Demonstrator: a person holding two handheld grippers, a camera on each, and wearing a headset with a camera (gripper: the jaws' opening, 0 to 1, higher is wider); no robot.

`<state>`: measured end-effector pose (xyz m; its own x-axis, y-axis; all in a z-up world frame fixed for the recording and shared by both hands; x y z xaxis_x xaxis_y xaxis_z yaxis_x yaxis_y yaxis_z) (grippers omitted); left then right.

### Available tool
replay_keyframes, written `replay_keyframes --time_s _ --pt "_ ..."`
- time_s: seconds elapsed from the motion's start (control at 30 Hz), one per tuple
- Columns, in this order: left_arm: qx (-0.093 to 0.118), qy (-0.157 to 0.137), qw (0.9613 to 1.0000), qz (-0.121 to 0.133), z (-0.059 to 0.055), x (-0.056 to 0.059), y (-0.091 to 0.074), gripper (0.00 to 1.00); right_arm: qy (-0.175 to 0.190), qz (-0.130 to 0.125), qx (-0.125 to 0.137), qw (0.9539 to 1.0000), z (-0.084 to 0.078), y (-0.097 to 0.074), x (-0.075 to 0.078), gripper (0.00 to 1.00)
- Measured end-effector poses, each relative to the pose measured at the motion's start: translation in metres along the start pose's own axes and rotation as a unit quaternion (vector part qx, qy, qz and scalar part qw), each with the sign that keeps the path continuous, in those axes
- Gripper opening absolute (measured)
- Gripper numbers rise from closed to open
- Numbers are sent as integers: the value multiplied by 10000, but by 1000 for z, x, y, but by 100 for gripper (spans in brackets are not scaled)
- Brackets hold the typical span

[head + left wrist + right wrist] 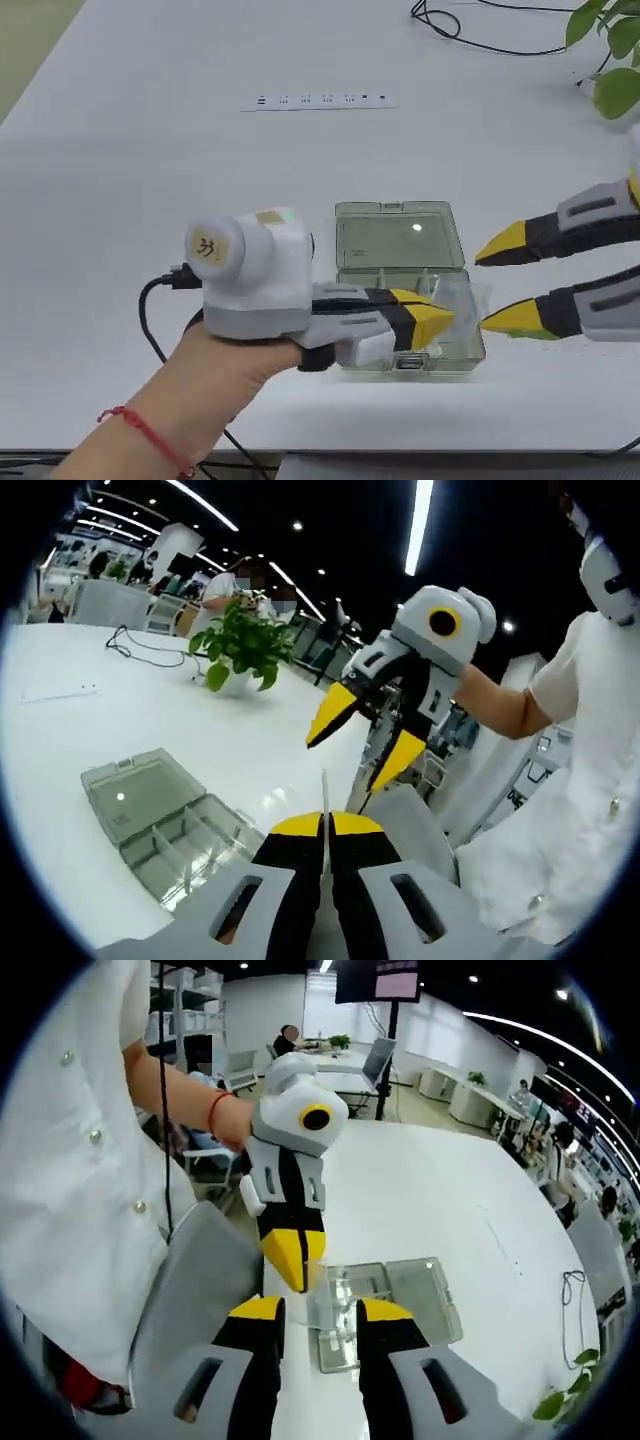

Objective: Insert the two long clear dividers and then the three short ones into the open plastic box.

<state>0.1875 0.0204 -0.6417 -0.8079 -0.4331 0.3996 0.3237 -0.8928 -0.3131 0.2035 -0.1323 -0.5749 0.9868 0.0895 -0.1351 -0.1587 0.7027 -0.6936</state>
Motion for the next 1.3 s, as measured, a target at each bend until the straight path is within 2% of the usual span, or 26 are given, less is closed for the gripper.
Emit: replay_keyframes --time_s 0.1,0.23,0.3,0.33,0.5,0.93,1.3 --pt "16 365 9993 -106 1 4 -1 0 -22 321 -22 9995 1 0 5 24" --pt "103 858 9958 -287 1 10 -3 0 -15 773 -129 9969 3 4 4 18" --pt "91 890 9955 -328 1 12 -4 0 -5 982 -161 9950 4 6 2 16" --pt "116 995 9944 -349 1 13 -5 0 17 1081 -162 9940 5 8 1 14" --pt "169 1157 9923 -412 1 16 -7 0 26 1329 -280 9907 5 13 -2 11" --pt "261 1356 9893 -474 1 17 -10 0 8 1619 -404 9860 8 18 -5 3" --pt "238 1460 9881 -418 -1 17 -8 0 12 1634 -446 9856 11 21 -9 3"
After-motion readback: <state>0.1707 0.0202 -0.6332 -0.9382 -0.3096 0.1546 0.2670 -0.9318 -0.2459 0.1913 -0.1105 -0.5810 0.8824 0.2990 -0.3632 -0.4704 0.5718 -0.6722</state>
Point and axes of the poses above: the centre of the closed fingertips' face, and the gripper's own axes: y roughly forward along the fingers, x roughly to its right, z roughly out of its top, the point moved 9 cm from there along -y, roughly backward along the fingers, and after that the axes turned 12 degrees about z, right-handed, at the moved point
